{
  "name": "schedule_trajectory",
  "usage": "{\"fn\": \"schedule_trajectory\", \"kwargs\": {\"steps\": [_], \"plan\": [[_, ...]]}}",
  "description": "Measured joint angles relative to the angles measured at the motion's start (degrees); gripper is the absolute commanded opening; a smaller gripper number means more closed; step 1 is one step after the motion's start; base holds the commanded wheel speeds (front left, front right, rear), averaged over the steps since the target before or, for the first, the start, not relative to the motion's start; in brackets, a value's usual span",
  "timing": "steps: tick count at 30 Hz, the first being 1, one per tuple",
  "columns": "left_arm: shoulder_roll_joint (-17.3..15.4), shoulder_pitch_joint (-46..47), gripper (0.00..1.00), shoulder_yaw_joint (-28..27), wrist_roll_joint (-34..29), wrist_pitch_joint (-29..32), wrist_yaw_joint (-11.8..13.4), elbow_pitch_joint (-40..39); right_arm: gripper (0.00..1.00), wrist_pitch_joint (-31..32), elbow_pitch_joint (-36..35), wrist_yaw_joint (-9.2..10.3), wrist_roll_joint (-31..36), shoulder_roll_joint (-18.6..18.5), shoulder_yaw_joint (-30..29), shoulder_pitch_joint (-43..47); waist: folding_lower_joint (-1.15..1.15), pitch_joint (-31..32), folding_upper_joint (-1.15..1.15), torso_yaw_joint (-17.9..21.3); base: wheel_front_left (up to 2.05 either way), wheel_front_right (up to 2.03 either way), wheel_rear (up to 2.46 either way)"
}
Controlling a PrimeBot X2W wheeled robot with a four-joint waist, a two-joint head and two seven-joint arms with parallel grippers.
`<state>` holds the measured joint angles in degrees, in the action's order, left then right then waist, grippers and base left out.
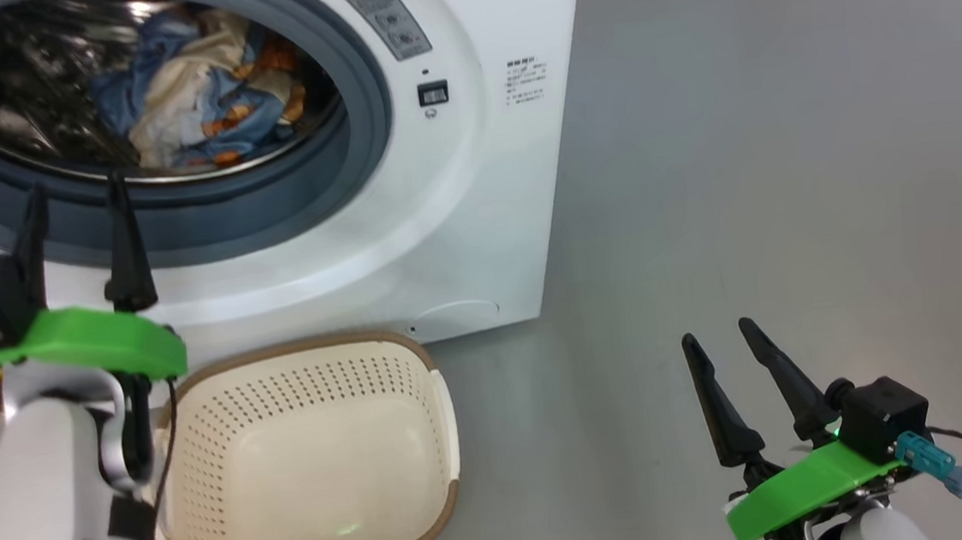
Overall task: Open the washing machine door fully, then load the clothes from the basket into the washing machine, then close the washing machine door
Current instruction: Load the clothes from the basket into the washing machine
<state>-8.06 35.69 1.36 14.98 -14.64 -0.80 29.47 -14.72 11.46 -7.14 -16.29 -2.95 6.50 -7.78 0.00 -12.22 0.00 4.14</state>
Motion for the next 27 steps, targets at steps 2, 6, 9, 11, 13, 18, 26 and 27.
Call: {"fn": "schedule_trajectory", "kwargs": {"steps": [2, 6, 9, 11, 13, 18, 26, 27], "plan": [[0.0, -1.8, 1.0, -0.1, -0.2, 0.0, 0.4, -1.7, 1.0, 0.0, 0.0, 0.0, 0.0, 0.0, 0.0, 0.4, 0.0, 1.0, 0.0, -0.2, 0.0, 0.0, 0.0], [0.2, -6.6, 1.0, -0.6, -0.7, 0.0, 1.2, -5.7, 1.0, 0.0, -0.1, 0.0, 0.0, 0.0, -0.2, 1.1, 0.0, 2.5, 0.0, -0.5, 0.0, 0.0, 0.0], [0.0, -12.0, 1.0, -1.1, -1.5, 0.0, 1.6, -10.8, 1.0, 0.0, -0.3, 0.0, 0.0, 0.0, -0.8, 1.1, 0.0, 3.2, 0.0, -0.6, 0.0, 0.0, 0.0], [-0.1, -14.2, 1.0, -1.3, -1.7, 0.0, 1.6, -12.8, 1.0, 0.0, -0.3, 0.0, 0.0, 0.0, -1.0, 1.1, 0.0, 3.3, 0.0, -0.7, 0.0, 0.0, 0.0], [-0.1, -16.3, 1.0, -1.8, -2.1, 0.0, 2.1, -14.3, 1.0, 0.0, -0.3, 0.0, 0.1, 0.0, -1.0, 1.2, 0.0, 3.5, 0.0, -0.7, 0.0, 0.0, 0.0], [-0.2, -22.4, 1.0, -2.4, -2.6, 0.0, 2.6, -17.6, 1.0, 0.0, -0.4, 0.0, 0.1, 0.0, -1.4, 2.6, 0.0, 4.7, 0.0, -0.7, 0.0, 0.0, 0.0], [0.1, -30.3, 1.0, -4.1, -3.1, 0.0, 4.1, -20.3, 1.0, 0.0, -0.5, 0.0, 0.7, 0.0, -1.6, 3.6, 0.0, 7.4, 0.0, -0.8, 0.0, 0.0, 0.0], [0.1, -31.1, 1.0, -4.4, -3.1, 0.0, 4.1, -20.5, 1.0, 0.0, -0.5, 0.0, 0.9, 0.0, -1.6, 3.9, 0.0, 7.7, 0.0, -0.8, 0.0, 0.0, 0.0]]}}
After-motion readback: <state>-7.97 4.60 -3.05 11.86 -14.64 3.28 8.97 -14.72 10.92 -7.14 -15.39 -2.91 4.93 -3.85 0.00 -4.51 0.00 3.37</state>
